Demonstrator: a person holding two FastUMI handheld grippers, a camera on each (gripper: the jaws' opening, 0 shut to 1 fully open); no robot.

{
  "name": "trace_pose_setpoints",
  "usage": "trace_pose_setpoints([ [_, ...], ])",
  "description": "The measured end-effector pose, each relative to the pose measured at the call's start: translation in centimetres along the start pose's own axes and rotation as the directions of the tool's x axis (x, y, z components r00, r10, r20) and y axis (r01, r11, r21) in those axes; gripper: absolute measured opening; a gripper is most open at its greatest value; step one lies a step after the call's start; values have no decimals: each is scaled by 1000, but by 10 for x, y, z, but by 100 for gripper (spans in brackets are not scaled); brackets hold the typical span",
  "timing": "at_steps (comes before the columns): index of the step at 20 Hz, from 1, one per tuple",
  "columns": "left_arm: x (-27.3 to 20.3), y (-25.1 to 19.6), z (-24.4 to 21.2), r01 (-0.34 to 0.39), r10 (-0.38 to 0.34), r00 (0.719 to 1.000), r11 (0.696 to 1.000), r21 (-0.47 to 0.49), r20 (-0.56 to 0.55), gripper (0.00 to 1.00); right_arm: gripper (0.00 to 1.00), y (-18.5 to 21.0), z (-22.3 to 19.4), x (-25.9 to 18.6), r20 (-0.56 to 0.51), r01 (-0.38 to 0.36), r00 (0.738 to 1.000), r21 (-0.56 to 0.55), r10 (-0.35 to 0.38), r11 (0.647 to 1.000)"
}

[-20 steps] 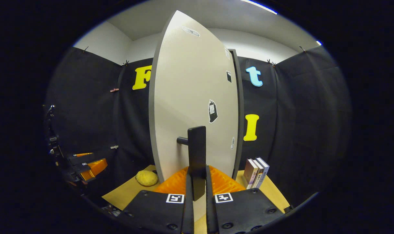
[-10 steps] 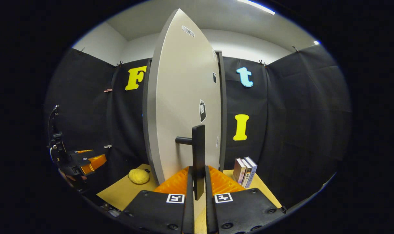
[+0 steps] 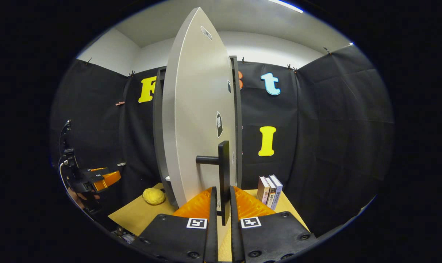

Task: Open the cabinet door with the right hand, grasp the bottle in the cabinet with the left hand and place it on the coaster, then close the cabinet door with the right hand.

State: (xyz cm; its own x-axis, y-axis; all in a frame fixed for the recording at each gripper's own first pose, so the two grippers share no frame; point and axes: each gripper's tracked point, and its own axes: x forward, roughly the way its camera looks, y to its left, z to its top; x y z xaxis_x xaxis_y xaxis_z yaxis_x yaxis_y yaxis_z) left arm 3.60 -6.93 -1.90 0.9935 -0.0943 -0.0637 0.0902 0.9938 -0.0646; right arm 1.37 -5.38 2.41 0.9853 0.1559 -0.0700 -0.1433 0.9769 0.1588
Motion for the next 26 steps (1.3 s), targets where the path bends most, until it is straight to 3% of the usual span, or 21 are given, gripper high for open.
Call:
trace_pose_setpoints([
  [13, 21, -59, 5, 19, -19, 1000, 1000, 17, 4, 95, 13, -49, -1, -5, 5, 0, 1000, 53, -1, 999],
  [19, 35, -84, 4, 33, -33, 999, 999, 35, -3, 95, 13, -50, -3, -6, 1, -51, 999, 24, 51, 998],
  [23, 46, -100, 3, 48, -47, 999, 997, 53, -6, 93, 13, -50, 15, -17, 59, -83, 995, 15, 82, 996],
  [24, 51, -105, 2, 52, -52, 999, 997, 58, -7, 95, 2, -56, 19, -20, 73, -78, 994, 18, 77, 997],
  [26, 60, -117, 4, 64, -63, 998, 996, 66, -5, 93, 24, -66, 25, -27, 86, -76, 994, 43, 72, 996],
])
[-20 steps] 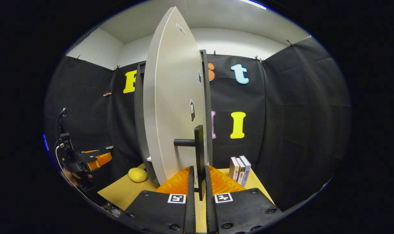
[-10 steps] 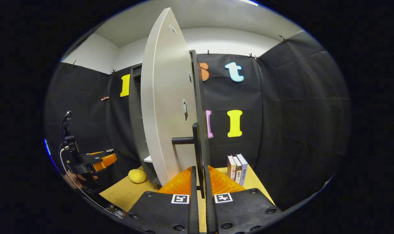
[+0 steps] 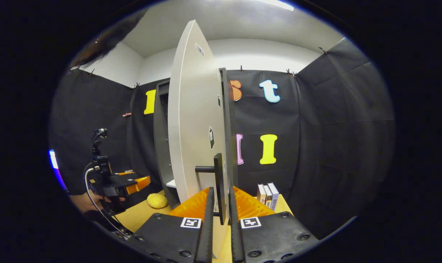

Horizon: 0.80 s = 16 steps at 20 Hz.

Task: Open the cabinet door with the right hand, grasp the bottle in the cabinet with the left hand and place it on the coaster, then close the cabinet door with the right hand.

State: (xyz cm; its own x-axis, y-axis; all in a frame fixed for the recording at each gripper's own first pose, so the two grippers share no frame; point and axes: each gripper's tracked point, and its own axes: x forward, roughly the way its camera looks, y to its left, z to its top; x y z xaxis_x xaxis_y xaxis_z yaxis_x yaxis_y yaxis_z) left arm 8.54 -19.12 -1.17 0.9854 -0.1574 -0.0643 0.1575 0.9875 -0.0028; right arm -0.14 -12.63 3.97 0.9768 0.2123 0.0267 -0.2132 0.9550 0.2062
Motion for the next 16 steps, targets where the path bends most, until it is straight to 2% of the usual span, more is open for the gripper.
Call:
trace_pose_setpoints([
  [3, 18, -21, 2, 28, -28, 1000, 1000, 6, -2, 93, 39, -9, -5, 3, -7, 5, 1000, 35, -5, 999],
  [5, 33, -38, 7, 50, -50, 999, 999, 21, 7, 93, 57, -10, -6, 4, -9, -4, 1000, 36, 4, 999],
  [7, 51, -51, 11, 67, -68, 998, 997, 38, 18, 95, 58, -12, -6, 5, -12, -19, 1000, 49, 19, 999],
  [8, 62, -56, 12, 69, -70, 997, 997, 39, 22, 94, 62, -12, -6, 4, -13, -32, 999, 55, 33, 998],
  [10, 87, -63, 10, 66, -66, 998, 998, 18, 11, 94, 62, -12, -10, 2, -30, -64, 997, 70, 66, 996],
  [11, 98, -66, 12, 64, -64, 998, 998, 6, 10, 94, 65, -13, -12, -1, -39, -73, 996, 79, 76, 994],
  [14, 140, -67, 17, 51, -51, 999, 999, -1, 19, 94, 61, -33, -10, -11, -36, -45, 998, 96, 49, 994],
  [15, 153, -66, 17, 41, -41, 999, 999, 8, 17, 94, 65, -44, -11, -12, -33, -23, 999, 103, 26, 994],
  [16, 165, -66, 16, 34, -34, 999, 999, 11, 14, 94, 62, -53, -12, -11, -34, 6, 999, 110, -2, 994],
])
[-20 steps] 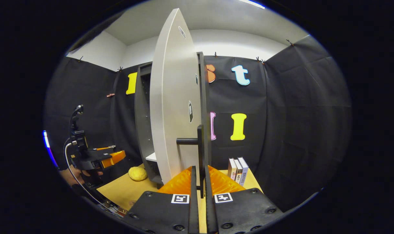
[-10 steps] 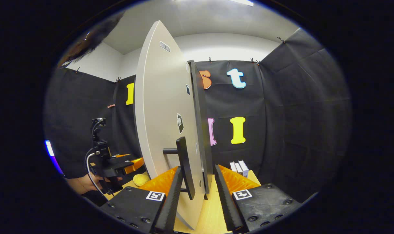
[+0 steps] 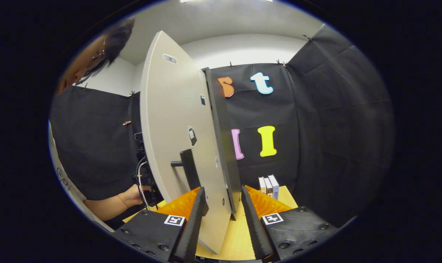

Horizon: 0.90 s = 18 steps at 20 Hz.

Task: Open the cabinet door with the right hand, grasp the bottle in the cabinet with the left hand and place it on the coaster, then close the cabinet door with the right hand.

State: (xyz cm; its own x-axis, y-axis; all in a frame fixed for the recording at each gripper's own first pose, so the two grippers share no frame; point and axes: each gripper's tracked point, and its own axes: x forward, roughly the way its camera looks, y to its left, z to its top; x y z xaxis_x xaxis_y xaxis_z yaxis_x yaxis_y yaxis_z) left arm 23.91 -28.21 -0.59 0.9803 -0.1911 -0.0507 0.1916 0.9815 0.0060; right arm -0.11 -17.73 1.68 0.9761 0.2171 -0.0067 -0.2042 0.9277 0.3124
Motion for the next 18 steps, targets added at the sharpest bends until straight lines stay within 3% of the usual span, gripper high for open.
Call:
trace_pose_setpoints([
  [1, 12, 0, 2, -4, 4, 1000, 1000, -3, 6, 94, 63, -10, 0, 4, 2, 24, 1000, 8, -24, 1000],
  [4, 46, 0, 0, -16, 16, 1000, 1000, -1, 3, 93, 98, -34, 0, 18, 14, 100, 995, -5, -100, 995],
  [9, 99, 0, -9, -11, 11, 1000, 1000, -20, -7, 94, 98, -66, -2, 39, 41, 192, 981, -73, -189, 979],
  [12, 123, 1, -13, -14, 14, 1000, 1000, -18, 0, 93, 98, -89, 6, 44, 92, 291, 955, -111, -281, 950],
  [18, 161, 2, -21, -16, 15, 1000, 999, -36, -24, 94, 98, -104, -3, 46, 77, 335, 942, -128, -327, 934],
])
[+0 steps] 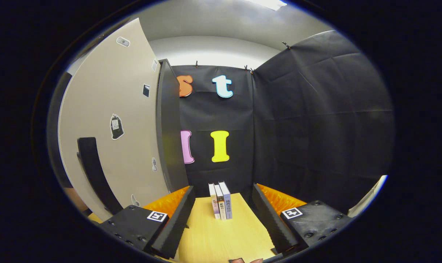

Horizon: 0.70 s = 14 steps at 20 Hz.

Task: Open the cabinet door with the right hand, grasp the bottle in the cabinet with the left hand and place it on the coaster, then close the cabinet door with the right hand.

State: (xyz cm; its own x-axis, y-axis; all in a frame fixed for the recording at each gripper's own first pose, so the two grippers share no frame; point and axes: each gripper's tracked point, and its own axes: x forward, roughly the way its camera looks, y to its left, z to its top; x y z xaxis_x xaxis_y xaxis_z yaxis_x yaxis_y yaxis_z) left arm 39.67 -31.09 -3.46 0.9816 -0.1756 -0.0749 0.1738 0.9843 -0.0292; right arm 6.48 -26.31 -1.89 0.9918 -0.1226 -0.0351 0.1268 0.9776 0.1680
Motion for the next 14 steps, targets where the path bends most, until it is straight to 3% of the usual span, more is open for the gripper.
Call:
trace_pose_setpoints([
  [2, 10, 3, -2, 0, 0, 1000, 1000, -11, -4, 91, 98, -2, -1, -2, -3, 8, 1000, -16, -8, 1000],
  [4, 7, 2, -2, 7, -7, 1000, 1000, -1, -3, 77, 98, -3, -1, -3, -4, 18, 1000, -21, -18, 1000],
  [10, -30, 16, 12, 13, -13, 1000, 1000, -27, -2, 75, 98, 2, 7, -13, 12, 27, 1000, 0, -27, 1000],
  [14, -74, 28, 26, 29, -29, 1000, 1000, 5, 7, 75, 98, 10, 7, -20, 7, 26, 1000, -2, -26, 1000],
])
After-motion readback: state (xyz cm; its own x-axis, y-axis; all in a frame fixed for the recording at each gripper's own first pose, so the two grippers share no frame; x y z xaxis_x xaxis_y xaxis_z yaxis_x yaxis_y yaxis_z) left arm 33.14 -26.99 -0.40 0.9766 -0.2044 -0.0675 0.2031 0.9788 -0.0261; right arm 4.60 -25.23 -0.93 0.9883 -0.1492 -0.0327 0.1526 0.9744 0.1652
